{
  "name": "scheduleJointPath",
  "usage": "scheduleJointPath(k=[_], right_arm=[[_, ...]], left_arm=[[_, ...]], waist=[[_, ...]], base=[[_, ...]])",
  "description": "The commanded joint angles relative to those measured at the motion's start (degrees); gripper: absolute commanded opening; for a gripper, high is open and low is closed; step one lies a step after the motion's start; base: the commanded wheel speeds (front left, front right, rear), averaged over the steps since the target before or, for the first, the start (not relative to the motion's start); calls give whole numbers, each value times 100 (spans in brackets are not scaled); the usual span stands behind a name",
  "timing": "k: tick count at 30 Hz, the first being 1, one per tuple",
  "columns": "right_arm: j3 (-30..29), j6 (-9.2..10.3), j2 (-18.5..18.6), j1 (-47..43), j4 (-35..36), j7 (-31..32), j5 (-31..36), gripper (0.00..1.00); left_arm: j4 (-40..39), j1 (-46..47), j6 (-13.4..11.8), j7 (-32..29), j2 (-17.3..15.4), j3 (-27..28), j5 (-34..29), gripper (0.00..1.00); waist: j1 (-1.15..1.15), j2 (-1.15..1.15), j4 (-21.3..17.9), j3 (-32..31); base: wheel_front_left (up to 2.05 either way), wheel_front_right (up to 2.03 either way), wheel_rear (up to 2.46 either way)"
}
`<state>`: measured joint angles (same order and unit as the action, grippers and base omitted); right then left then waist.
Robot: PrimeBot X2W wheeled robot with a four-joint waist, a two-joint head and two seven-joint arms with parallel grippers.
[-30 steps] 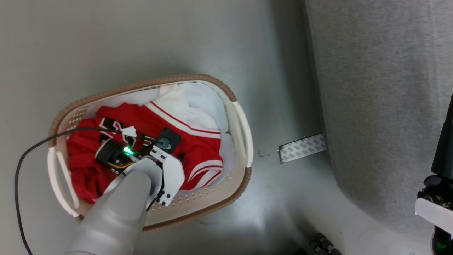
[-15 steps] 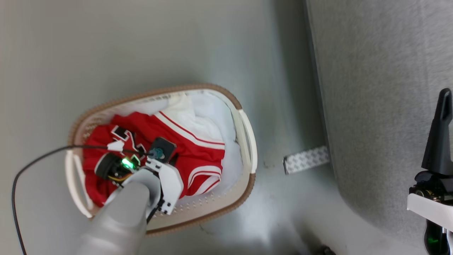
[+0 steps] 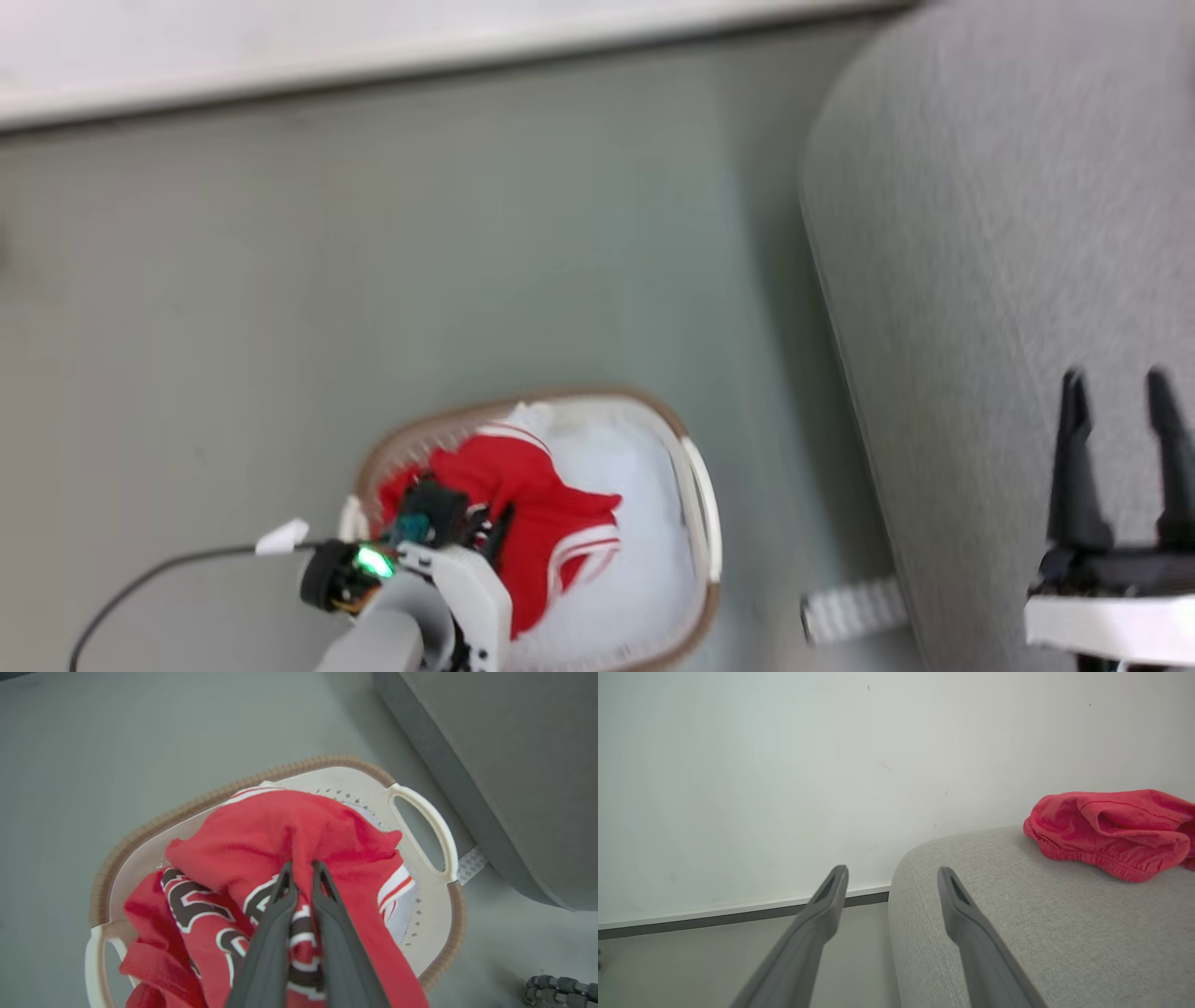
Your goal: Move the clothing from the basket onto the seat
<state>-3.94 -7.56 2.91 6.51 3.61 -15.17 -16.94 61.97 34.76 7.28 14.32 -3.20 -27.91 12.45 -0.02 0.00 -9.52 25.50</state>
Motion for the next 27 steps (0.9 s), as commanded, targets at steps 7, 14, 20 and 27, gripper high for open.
scheduleJointPath(k=[7,14,20,27], right_arm=[[81,14,119,-582,-535,3,260,100],[260,15,230,-1047,-857,3,458,100],[302,15,253,-1196,-998,3,554,100],[382,15,212,-1223,-1086,3,604,100]], left_arm=[[-1257,-762,1,-142,-2,147,532,0],[-3381,-1567,-341,-875,-304,347,825,0],[-5222,-2054,-718,-1583,-646,509,885,0],[-6344,-2148,-991,-2121,-886,672,893,0]], waist=[[2,0,832,-1941],[2,0,970,-2643],[2,0,994,-2842],[2,0,956,-2917]], base=[[0,0,0],[0,0,0],[0,0,0],[0,0,0]])
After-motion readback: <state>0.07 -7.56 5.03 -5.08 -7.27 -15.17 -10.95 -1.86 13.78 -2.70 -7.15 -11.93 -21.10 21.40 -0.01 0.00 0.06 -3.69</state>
